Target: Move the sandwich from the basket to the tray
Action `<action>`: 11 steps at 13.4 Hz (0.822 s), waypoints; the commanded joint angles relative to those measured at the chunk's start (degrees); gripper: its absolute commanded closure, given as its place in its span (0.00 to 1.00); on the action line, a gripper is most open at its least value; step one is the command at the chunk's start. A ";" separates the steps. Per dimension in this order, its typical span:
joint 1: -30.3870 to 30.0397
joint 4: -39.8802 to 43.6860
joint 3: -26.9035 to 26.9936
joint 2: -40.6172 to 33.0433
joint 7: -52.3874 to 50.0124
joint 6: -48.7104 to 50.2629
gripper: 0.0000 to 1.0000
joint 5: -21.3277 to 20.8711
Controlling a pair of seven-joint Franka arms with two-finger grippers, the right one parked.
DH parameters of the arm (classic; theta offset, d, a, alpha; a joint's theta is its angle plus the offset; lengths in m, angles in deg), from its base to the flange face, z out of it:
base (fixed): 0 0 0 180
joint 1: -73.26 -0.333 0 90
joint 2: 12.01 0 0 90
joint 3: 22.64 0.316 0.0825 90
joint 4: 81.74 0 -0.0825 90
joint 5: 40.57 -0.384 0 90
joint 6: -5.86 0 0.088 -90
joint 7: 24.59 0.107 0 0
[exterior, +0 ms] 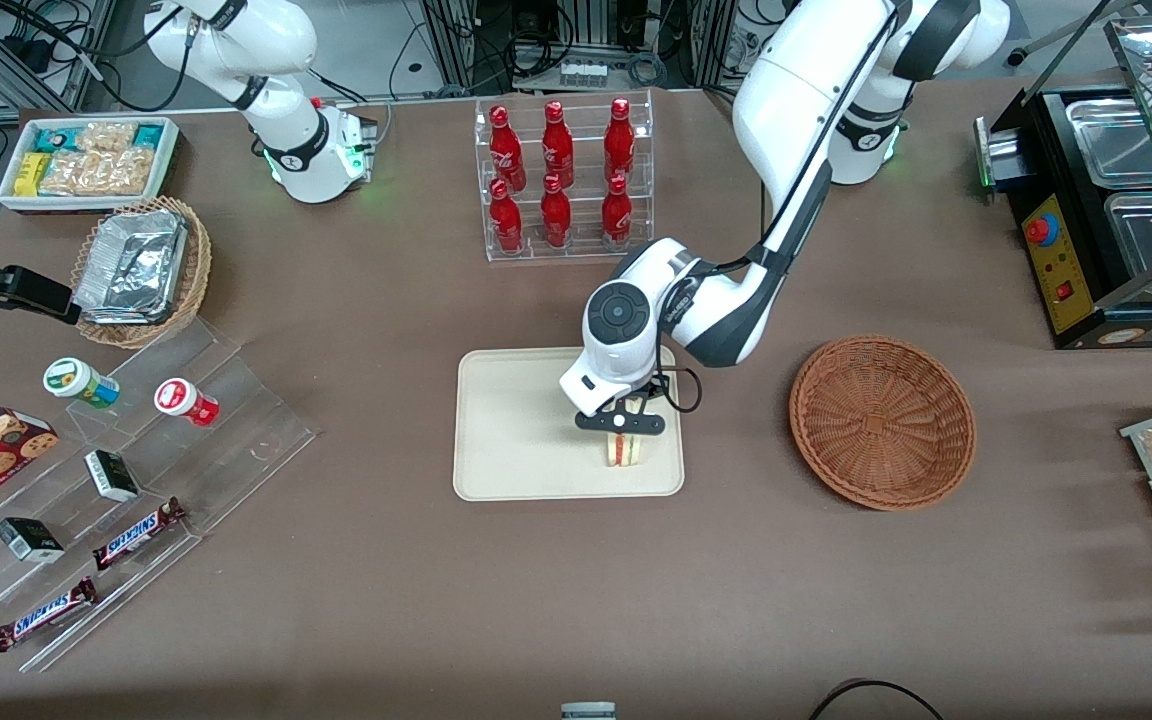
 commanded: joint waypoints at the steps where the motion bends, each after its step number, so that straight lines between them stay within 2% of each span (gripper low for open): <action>1: 0.46 1.86 -0.02 1.02 -1.58 0.10 0.00 0.18; 11: -0.06 3.97 -0.11 -1.17 -4.65 0.97 0.00 0.18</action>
